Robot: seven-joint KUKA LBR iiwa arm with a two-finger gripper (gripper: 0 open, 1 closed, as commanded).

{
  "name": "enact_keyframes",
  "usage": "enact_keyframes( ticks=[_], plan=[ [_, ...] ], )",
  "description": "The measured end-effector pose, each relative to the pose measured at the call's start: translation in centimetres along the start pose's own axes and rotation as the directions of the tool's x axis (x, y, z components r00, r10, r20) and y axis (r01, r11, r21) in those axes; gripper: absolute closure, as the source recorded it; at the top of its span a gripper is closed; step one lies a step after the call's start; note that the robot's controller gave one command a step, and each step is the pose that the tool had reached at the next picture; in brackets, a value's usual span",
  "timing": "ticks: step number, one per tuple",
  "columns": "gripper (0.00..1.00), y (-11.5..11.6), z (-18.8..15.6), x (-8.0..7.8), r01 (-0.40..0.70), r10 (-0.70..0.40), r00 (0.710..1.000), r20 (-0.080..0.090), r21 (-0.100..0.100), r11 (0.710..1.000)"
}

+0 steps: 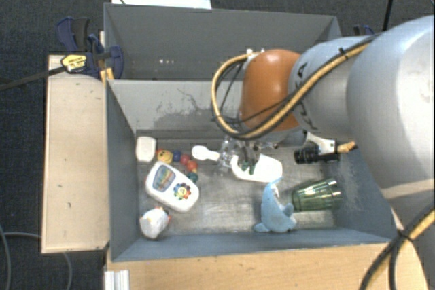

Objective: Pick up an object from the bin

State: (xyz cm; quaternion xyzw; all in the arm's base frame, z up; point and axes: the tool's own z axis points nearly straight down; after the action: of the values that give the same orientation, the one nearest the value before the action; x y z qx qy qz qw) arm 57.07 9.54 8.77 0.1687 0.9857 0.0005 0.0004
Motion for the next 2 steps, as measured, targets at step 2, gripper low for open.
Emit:
enact_keyframes(
  ticks=[2],
  plan=[
    [1.00,0.0,-3.7,0.0,0.001,-0.001,1.000,-0.002,0.001,1.000]
  ],
)
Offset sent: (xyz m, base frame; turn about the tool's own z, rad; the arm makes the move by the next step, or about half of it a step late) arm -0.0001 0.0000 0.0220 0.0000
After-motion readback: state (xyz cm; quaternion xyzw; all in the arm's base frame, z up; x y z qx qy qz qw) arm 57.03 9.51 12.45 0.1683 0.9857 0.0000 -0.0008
